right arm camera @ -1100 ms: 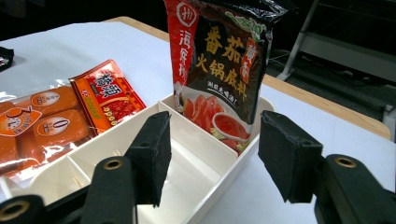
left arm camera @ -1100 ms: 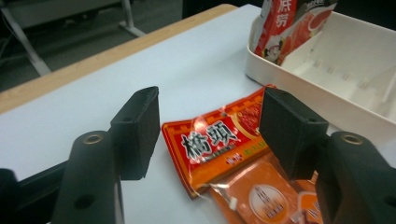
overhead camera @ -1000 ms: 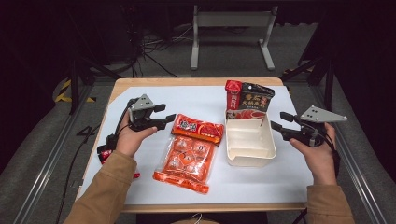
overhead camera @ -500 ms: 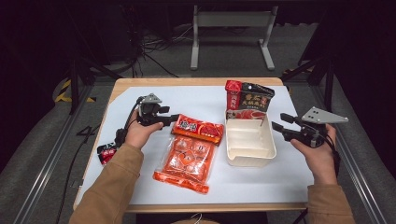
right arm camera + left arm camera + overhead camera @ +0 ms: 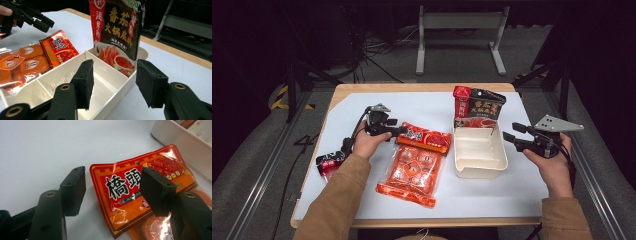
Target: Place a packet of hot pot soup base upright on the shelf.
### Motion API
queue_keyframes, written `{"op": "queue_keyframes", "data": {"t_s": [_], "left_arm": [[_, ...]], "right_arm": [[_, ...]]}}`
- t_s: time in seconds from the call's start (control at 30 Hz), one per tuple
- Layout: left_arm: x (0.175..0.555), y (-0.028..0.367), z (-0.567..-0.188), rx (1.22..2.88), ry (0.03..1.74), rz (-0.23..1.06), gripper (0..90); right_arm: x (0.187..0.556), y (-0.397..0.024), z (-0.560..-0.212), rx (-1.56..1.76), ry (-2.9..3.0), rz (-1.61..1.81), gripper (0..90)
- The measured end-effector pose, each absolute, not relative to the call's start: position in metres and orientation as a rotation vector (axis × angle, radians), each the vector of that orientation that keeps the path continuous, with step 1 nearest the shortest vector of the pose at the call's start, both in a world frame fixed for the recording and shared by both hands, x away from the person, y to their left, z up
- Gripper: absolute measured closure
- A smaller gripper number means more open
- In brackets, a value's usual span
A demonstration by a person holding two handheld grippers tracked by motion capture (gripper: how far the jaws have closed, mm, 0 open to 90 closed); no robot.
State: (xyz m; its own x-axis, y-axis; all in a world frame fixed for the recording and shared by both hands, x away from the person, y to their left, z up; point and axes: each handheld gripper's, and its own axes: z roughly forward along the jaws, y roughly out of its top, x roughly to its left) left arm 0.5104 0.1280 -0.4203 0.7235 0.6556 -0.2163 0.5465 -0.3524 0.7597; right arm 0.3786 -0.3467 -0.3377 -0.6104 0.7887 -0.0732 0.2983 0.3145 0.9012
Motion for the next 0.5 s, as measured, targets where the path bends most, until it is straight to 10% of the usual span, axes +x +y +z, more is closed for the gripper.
{"op": "queue_keyframes", "data": {"t_s": [0.5], "left_arm": [[0.517, 0.118, -0.437, 2.077, 0.912, 0.119, 37.8]], "right_arm": [[0.382, -0.346, -0.343, 0.954, 2.111, 1.24, 48.1]]}}
